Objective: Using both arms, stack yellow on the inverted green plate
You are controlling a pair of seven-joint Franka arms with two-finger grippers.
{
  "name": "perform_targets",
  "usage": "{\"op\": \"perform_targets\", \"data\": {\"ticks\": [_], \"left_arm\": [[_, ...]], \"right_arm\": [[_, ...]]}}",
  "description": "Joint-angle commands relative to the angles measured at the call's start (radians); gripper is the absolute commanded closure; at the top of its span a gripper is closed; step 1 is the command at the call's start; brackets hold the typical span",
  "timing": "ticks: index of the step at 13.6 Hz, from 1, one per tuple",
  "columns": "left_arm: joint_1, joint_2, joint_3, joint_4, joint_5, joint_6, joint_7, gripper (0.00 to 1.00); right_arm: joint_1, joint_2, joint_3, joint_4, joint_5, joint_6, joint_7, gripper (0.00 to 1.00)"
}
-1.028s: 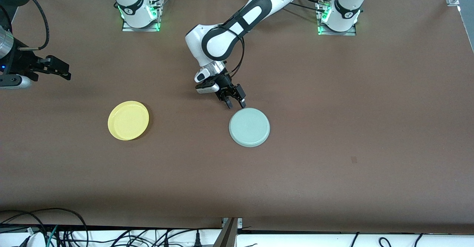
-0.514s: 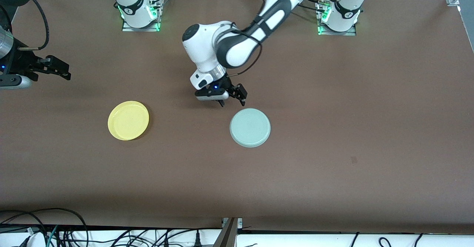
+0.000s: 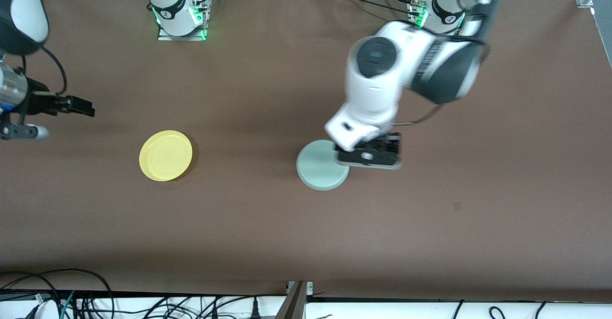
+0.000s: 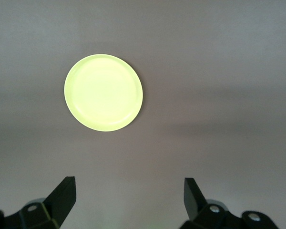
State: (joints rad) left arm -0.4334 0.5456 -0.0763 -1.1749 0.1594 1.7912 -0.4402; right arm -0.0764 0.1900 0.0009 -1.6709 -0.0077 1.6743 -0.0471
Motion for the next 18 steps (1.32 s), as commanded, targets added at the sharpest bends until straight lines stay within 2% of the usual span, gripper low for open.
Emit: {"op": "perform_targets", "data": {"ticks": [1,5,7,9,10,11,12,14,16,18], "left_arm": [[0.115,-0.143,0.0,-0.164,-0.093,0.002,0.105,0.0],[0.267,-0.214,0.001,-0.186,-0.161,-0.108,0.239,0.0],[0.341,-0.255,0.001,-0.21,-0.176,-0.142,0.309,0.0],[0.378,-0.312,0.024,-0.274,-0.176,-0.145,0.391,0.0],[0.389,-0.332,0.035,-0.29,-0.176,-0.154,0.394,0.0],[0.413,-0.341,0.035,-0.296,-0.176,-0.173,0.396,0.0],[0.432,-0.345,0.035,-0.301,-0.176,-0.186,0.397,0.0],[0.446,-0.343,0.036,-0.309,-0.176,-0.187,0.397,0.0],[0.447,-0.342,0.036,-0.309,-0.176,-0.187,0.385,0.0],[0.459,-0.331,0.035,-0.304,-0.178,-0.181,0.393,0.0]], "right_arm": [[-0.045,0.093,-0.001,-0.068,0.096,0.138,-0.011,0.0],[-0.077,0.192,-0.002,-0.231,0.136,0.47,-0.063,0.0],[-0.091,0.253,-0.002,-0.234,0.231,0.502,-0.137,0.0],[-0.118,0.33,-0.002,-0.237,0.325,0.582,-0.221,0.0],[-0.123,0.347,-0.002,-0.243,0.362,0.606,-0.25,0.04],[-0.123,0.359,-0.002,-0.242,0.4,0.61,-0.255,0.18],[-0.123,0.371,-0.002,-0.242,0.431,0.611,-0.257,0.41],[-0.121,0.397,0.001,-0.242,0.468,0.62,-0.258,0.62],[-0.121,0.401,0.002,-0.243,0.469,0.627,-0.26,1.0],[-0.121,0.401,0.004,-0.239,0.469,0.624,-0.299,1.0]]}}
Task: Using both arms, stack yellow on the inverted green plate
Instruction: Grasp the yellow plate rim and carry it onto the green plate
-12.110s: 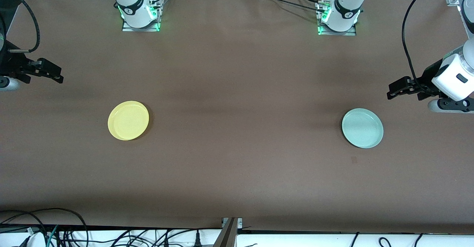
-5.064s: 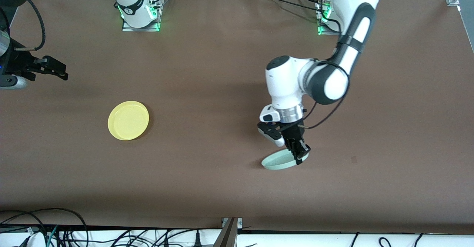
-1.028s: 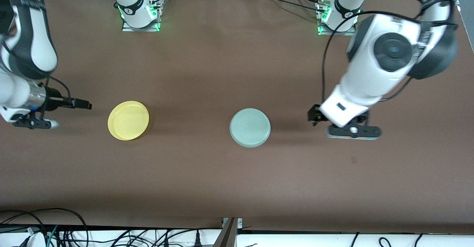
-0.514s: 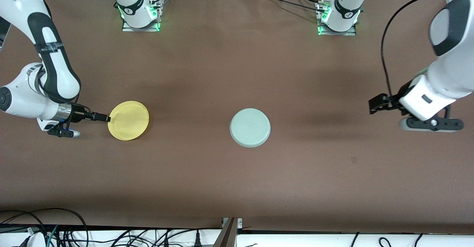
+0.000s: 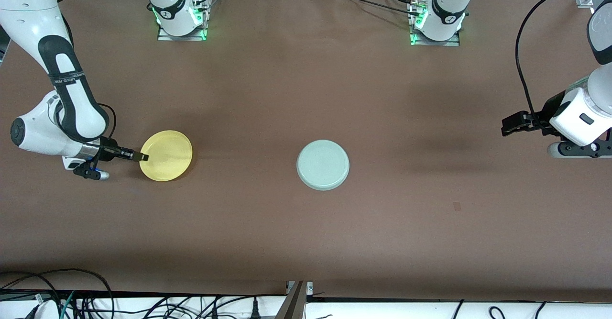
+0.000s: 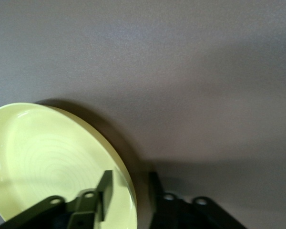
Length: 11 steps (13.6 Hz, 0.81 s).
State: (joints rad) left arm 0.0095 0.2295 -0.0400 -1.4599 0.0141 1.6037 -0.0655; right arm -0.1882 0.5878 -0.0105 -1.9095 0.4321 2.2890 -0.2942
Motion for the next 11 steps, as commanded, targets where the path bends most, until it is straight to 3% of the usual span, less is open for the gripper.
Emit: {"op": "perform_targets", "data": {"ticks": [1,3,6,8,11], "left_arm": [[0.02,-0.015,-0.001,-0.01,-0.036,0.007,0.019,0.0],[0.023,-0.01,-0.004,-0.005,-0.036,-0.002,0.02,0.0],[0.018,0.001,-0.006,0.007,-0.036,-0.011,0.01,0.0],[0.018,0.013,-0.009,0.026,-0.037,-0.013,0.013,0.0],[0.02,0.013,-0.011,0.026,-0.036,-0.013,0.012,0.0]], "right_arm": [[-0.01,-0.003,0.015,0.004,0.03,0.003,-0.065,1.0],[-0.011,-0.02,0.02,0.007,0.033,-0.029,-0.1,1.0],[-0.005,-0.084,0.073,0.038,0.077,-0.133,-0.048,1.0],[-0.002,-0.094,0.142,0.091,0.112,-0.21,0.077,1.0],[0.07,-0.076,0.245,0.156,0.112,-0.16,0.28,1.0]]}}
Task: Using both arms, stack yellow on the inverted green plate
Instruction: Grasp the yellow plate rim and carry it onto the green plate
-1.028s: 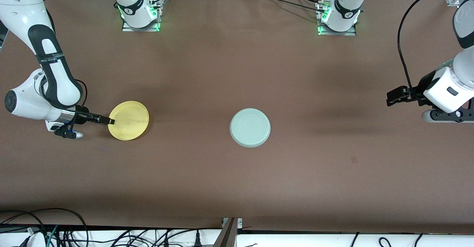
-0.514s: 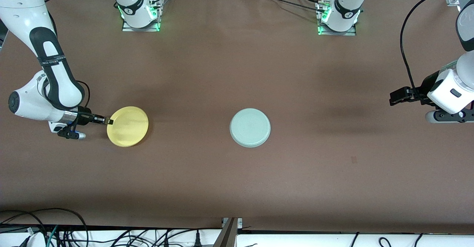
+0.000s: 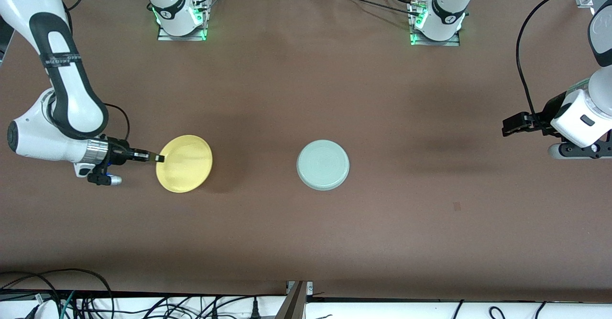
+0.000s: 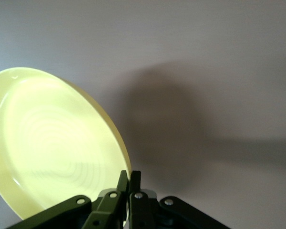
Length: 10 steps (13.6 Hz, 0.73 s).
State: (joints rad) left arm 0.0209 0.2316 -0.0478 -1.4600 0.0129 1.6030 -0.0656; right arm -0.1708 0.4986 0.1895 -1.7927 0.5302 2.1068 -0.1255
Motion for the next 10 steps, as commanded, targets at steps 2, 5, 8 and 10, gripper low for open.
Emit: {"op": "perform_targets", "data": {"ticks": [2,5,8,10], "left_arm": [[0.01,0.012,-0.003,0.026,-0.034,-0.012,0.012,0.0],[0.01,0.014,-0.003,0.027,-0.036,-0.012,0.01,0.0],[0.008,0.014,-0.003,0.027,-0.036,-0.012,0.01,0.0],[0.008,0.014,-0.003,0.027,-0.036,-0.012,0.01,0.0]], "right_arm": [[0.202,0.029,0.048,0.085,0.013,0.109,0.293,1.0],[0.436,0.093,0.044,0.148,-0.024,0.281,0.629,1.0],[0.578,0.188,0.039,0.225,-0.148,0.374,0.84,1.0],[0.625,0.242,0.03,0.262,-0.258,0.374,0.892,1.0]]}}
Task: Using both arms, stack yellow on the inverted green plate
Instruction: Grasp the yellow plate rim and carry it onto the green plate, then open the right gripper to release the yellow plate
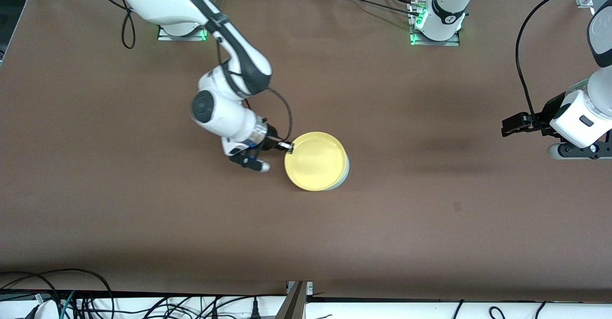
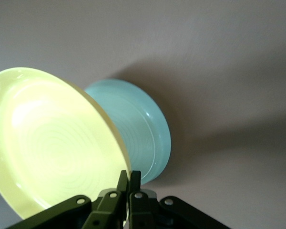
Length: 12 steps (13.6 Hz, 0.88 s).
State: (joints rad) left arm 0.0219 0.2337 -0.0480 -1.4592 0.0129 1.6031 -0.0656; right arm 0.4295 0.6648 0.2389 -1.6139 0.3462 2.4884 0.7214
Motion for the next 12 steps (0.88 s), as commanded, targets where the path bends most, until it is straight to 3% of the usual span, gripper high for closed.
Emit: {"op": "perform_targets", "data": {"ticks": [1,6,7,8,10,12], "left_arm": [[0.007,0.012,-0.003,0.027,-0.036,-0.012,0.01,0.0],[0.007,0.012,-0.001,0.027,-0.036,-0.012,0.012,0.0],[0.009,0.012,-0.001,0.027,-0.036,-0.012,0.012,0.0],[0.009,0.012,-0.001,0.027,-0.036,-0.012,0.012,0.0],[0.009,0.012,-0.001,0.027,-0.036,-0.012,0.012,0.0],[0.009,0.012,-0.001,0.025,-0.036,-0.012,0.012,0.0]], "right_arm": [[0.031,0.093,-0.02,0.085,-0.098,-0.006,0.047,1.0],[0.067,0.114,-0.033,0.088,-0.121,0.001,0.049,1.0],[0.071,0.114,-0.033,0.088,-0.124,0.001,0.05,0.68],[0.09,0.113,-0.041,0.088,-0.162,0.006,0.047,0.04],[0.103,0.108,-0.064,0.091,-0.295,0.003,0.038,0.0],[0.091,0.093,-0.067,0.089,-0.306,-0.002,0.036,0.0]]}}
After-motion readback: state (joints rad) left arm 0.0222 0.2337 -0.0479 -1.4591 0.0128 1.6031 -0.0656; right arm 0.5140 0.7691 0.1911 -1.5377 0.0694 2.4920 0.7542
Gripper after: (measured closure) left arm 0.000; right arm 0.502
